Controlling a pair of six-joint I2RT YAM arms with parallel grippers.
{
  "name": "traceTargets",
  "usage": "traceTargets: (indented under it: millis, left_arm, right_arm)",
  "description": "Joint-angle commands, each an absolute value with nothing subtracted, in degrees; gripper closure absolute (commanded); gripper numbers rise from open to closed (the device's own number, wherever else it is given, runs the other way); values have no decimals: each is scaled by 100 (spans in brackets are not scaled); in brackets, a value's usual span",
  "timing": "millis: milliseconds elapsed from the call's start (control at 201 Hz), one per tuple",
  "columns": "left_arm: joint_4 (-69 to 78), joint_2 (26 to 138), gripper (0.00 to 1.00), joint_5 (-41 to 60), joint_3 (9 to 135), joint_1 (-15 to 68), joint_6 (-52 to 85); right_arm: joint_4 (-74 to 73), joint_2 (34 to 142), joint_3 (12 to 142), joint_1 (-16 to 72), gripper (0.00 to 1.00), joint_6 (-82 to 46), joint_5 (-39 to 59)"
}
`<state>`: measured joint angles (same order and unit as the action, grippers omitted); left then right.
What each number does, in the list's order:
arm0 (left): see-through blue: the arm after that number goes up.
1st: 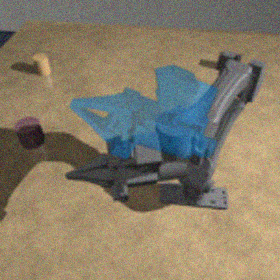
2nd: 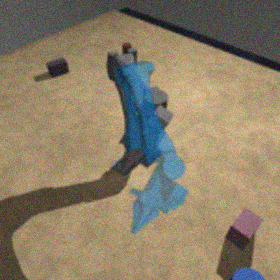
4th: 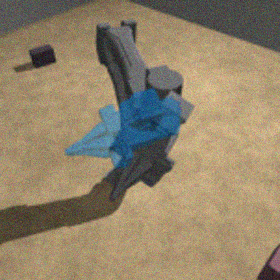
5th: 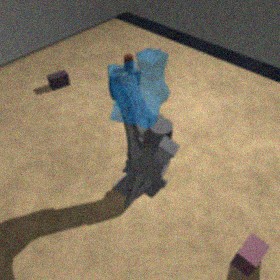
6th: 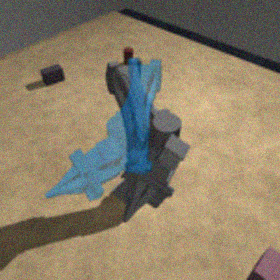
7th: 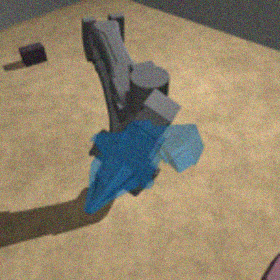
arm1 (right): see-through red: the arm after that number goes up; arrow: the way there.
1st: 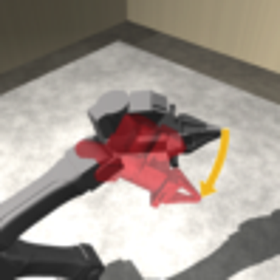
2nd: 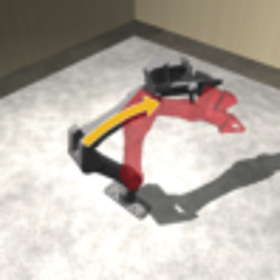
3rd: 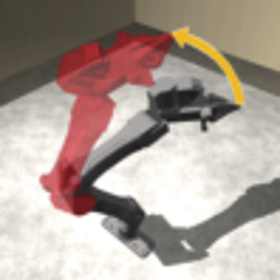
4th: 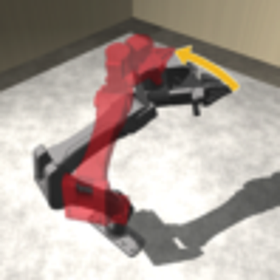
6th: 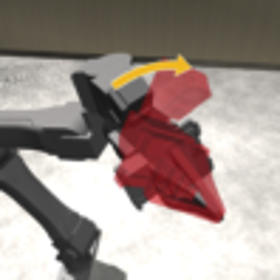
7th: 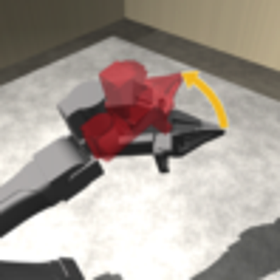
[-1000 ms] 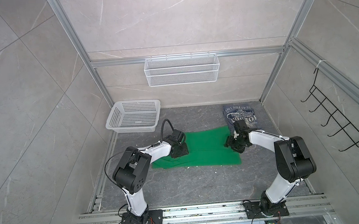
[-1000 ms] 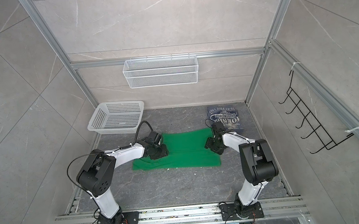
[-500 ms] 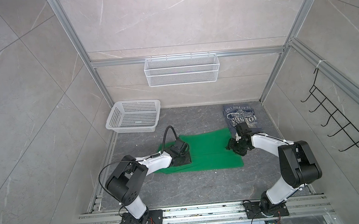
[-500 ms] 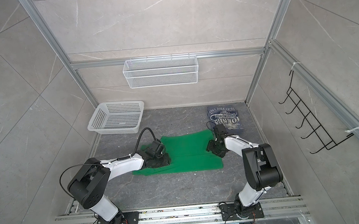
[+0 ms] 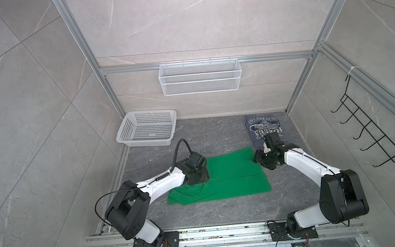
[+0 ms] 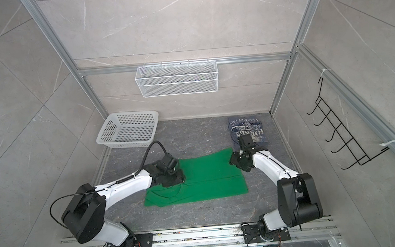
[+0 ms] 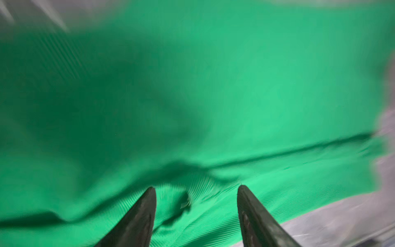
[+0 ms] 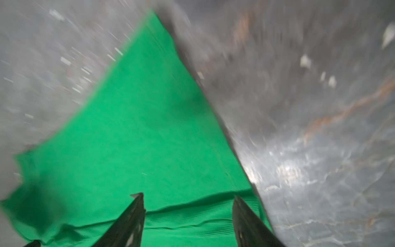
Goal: Fold and stack the tank tops
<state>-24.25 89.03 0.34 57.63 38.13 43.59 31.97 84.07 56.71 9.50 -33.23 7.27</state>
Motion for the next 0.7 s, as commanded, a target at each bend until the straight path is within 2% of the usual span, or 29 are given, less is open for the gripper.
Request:
traceTargets:
  millis: [0,129,284,692]
  left_arm:
    - [-2806,9366,35,127,6656,3218,3590]
    - [-2685,10253,37,357,7285,2798,3298]
    - [-2744,11091,40,446,7894,2764,3030]
    - [-2626,11624,47,343,8051,2762,2914]
  right_arm:
    - [3307,8785,6318,905,33,-3108,508]
    - [3261,9480,6917,858,34,-2991,533]
    - [3090,10184,7366,818,35,-2892,533]
    - [3152,11452,8253,748,40,-2787,396]
